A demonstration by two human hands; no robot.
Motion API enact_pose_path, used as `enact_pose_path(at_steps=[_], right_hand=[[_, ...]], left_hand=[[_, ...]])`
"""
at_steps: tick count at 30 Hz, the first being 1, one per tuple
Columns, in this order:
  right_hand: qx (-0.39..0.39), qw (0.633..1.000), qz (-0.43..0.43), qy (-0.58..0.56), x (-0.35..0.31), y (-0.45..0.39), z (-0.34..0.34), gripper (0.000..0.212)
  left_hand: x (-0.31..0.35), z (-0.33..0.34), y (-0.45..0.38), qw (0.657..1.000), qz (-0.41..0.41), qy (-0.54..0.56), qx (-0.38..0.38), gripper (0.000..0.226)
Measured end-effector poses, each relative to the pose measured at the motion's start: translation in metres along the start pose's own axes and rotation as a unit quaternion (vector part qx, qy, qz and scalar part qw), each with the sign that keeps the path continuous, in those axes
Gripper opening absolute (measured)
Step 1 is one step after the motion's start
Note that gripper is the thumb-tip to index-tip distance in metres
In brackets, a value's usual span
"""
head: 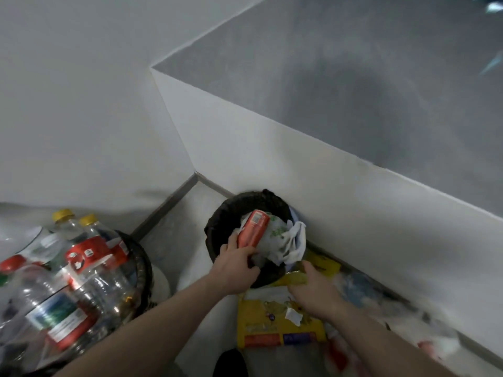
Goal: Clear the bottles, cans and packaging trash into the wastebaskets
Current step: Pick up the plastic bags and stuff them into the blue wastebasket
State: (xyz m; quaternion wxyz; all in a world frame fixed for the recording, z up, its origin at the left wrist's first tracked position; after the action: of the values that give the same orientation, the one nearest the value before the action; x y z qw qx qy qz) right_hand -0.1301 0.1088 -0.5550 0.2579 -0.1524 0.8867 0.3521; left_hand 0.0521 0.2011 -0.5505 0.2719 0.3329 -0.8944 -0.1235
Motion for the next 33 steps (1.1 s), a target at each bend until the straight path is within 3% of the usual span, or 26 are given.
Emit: enact_pose_path(at_steps=[6, 8, 12, 16, 19, 20, 24, 27, 33], right_hand=[[0.002, 0.994, 0.006, -0.108, -0.025, -0.036, 0.048, 0.045], [-0.001, 0.989, 0.029, -0.146, -0.037, -0.058, 0.062, 0.043], [-0.032, 0.978, 0.064, -0.196, -0.062, -0.105, 0.084, 0.05], [-0.092, 0.971, 0.054, -0.213, -0.07, -0.106, 0.088, 0.053], [-0.118, 0.97, 0.079, -0.196, -0.044, -0.077, 0.064, 0.061], [-0.112, 0.971, 0.088, -0.19, -0.029, -0.065, 0.052, 0.06], [-0.069, 0.979, 0.133, -0.138, 0.045, 0.02, -0.028, 0.045], [-0.084, 0.981, 0.156, -0.083, 0.094, 0.102, -0.098, 0.026], [-0.056, 0.983, 0.171, 0.039, 0.131, 0.201, -0.231, 0.046]], left_hand=[[-0.048, 0.021, -0.063, 0.995, -0.056, -0.086, -0.008, 0.044], [-0.067, 0.023, -0.091, 0.989, -0.066, -0.135, -0.01, 0.056], [-0.079, 0.0, -0.132, 0.975, -0.124, -0.181, 0.034, 0.046], [-0.09, -0.027, -0.147, 0.956, -0.206, -0.21, -0.005, 0.063], [-0.091, -0.044, -0.138, 0.95, -0.189, -0.248, -0.024, 0.085], [-0.079, -0.05, -0.126, 0.952, -0.174, -0.251, -0.014, 0.083], [0.003, -0.071, -0.043, 0.976, -0.156, -0.128, 0.081, 0.037], [0.073, -0.076, 0.032, 0.984, -0.129, -0.082, 0.089, 0.046], [0.184, -0.048, 0.156, 0.981, -0.191, 0.019, -0.001, 0.048]])
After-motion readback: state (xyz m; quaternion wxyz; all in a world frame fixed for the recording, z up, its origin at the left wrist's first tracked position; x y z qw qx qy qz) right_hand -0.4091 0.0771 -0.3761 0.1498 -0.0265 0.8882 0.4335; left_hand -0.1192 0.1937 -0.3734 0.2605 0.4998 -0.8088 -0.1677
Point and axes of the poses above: each hand's wrist, its own y-axis away from the middle knuckle, its own z-axis out of the palm, x = y × z, the point moved 5 cm from there along -y, towards the middle knuckle, and after that the axes turned 11 degrees about x, right-handed, at the moved point
